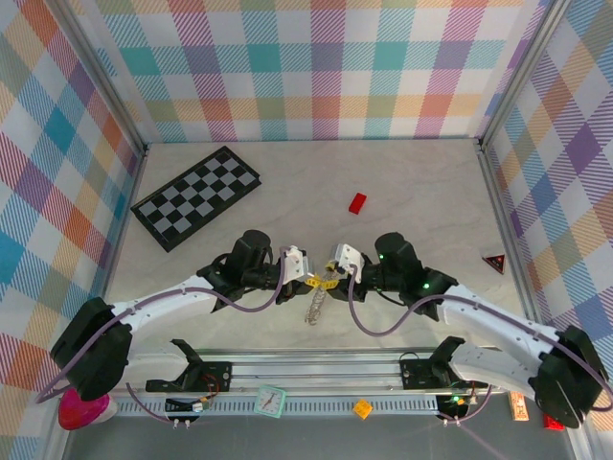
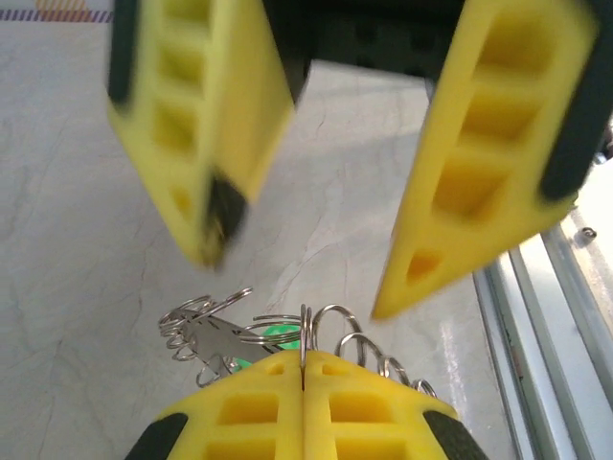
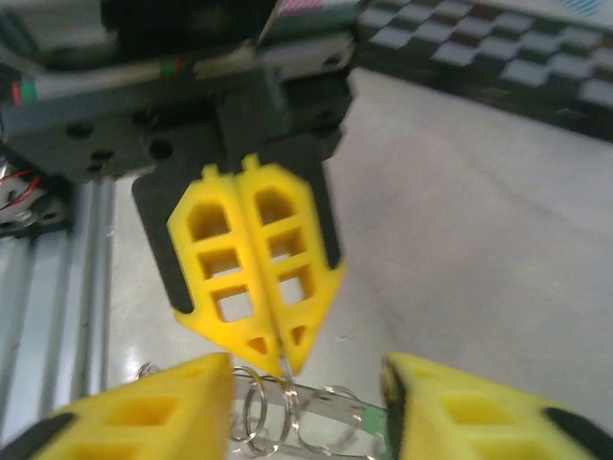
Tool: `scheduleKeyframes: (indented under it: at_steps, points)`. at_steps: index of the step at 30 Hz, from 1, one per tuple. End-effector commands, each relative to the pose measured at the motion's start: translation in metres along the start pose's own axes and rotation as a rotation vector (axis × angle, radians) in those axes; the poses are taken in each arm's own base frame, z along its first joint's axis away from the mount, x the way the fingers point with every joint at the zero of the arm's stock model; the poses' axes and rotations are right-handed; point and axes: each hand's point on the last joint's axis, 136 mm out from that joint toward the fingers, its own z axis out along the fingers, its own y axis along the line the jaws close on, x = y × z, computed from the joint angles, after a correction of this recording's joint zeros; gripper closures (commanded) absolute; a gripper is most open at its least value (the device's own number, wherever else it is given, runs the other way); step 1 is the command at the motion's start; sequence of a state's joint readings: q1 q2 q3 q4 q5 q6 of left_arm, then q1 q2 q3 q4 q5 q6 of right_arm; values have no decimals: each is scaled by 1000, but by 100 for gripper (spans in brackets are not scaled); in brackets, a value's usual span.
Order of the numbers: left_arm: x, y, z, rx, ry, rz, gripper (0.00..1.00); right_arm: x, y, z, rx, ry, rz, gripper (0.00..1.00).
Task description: Put the keys on the keyring
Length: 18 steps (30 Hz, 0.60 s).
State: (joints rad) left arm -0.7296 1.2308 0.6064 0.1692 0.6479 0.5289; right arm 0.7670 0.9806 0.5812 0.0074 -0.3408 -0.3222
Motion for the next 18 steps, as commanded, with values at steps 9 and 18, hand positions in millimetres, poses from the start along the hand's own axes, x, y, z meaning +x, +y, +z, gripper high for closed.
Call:
scheduleKeyframes:
  at_steps: [9,18]
  points:
    - [-23,14,-19,-165,-24,208,100,16,-38,-33,311,33,115,41]
    - [-22,8,-19,-194,-12,320,100,10,-16,-8,110,75,161,52]
